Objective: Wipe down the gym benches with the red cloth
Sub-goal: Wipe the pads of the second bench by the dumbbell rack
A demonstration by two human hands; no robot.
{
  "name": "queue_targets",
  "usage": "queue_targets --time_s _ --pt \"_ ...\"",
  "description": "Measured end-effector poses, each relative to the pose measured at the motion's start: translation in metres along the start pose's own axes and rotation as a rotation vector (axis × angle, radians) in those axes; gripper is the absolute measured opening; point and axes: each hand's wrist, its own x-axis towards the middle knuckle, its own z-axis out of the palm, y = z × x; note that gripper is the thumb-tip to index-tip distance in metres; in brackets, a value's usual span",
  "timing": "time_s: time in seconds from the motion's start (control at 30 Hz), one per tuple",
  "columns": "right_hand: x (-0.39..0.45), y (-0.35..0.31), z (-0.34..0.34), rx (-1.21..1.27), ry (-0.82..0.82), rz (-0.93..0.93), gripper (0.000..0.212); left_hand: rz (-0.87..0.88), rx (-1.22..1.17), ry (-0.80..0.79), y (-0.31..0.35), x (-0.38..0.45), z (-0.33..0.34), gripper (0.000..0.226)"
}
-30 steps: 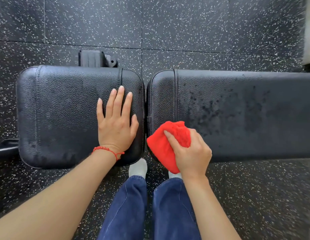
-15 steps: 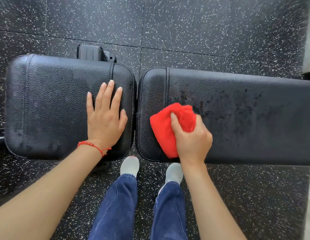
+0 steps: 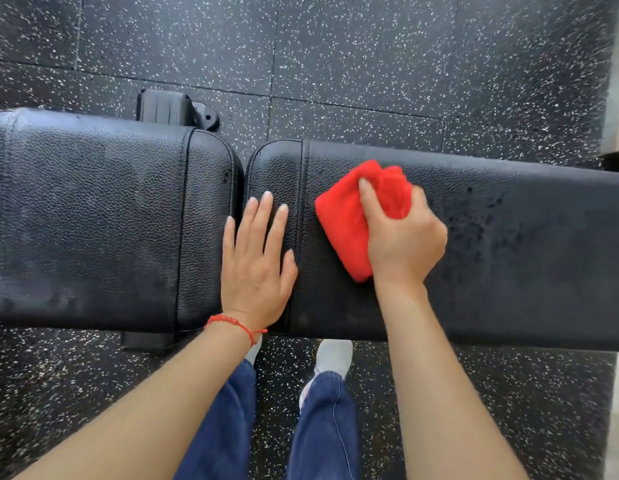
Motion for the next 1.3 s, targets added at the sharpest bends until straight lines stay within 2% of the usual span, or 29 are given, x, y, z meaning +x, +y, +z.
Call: queue_targets --time_s 0.1,0.27,0.4,0.57,0.77,0.83,0.97,1.1,1.3 --pt "0.018 -0.009 0.006 -0.021 -0.027 -0.005 0.053 0.002 0.015 0.002 0.0 0.0 -0.001 0.055" --pt "0.0 0.0 -0.002 0.005 -0.014 -0.036 0.05 0.001 0.038 -0.014 0.001 0.0 0.0 0.056" --pt "-0.038 0.027 -0.021 0.0 -0.081 -0.109 0.05 0.003 0.04 -0.009 0.0 0.0 0.0 0.055" --pt "-0.092 0.064 -0.048 -0.005 -0.182 -0.101 0.048 0.0 0.04 -0.019 0.001 -0.001 -0.002 0.055" --pt "-0.043 0.058 -0.041 0.01 -0.11 -0.079 0.051 -0.1 -0.014 0.04 0.021 0.006 -0.008 0.051" --pt "-0.01 0.054 -0.036 0.018 -0.069 -0.054 0.053 -0.076 -0.019 0.046 0.032 0.011 -0.007 0.05" --pt "0.037 0.047 -0.03 0.013 -0.118 -0.083 0.05 0.001 0.028 0.026 0.055 0.026 0.008 0.05" --pt "0.024 0.055 -0.032 0.025 -0.074 -0.149 0.049 0.014 0.135 0.021 0.059 0.026 0.019 0.05" --pt "-0.031 0.08 -0.057 0.079 -0.111 -0.009 0.055 0.015 0.17 0.032 0.059 0.026 0.019 0.052"
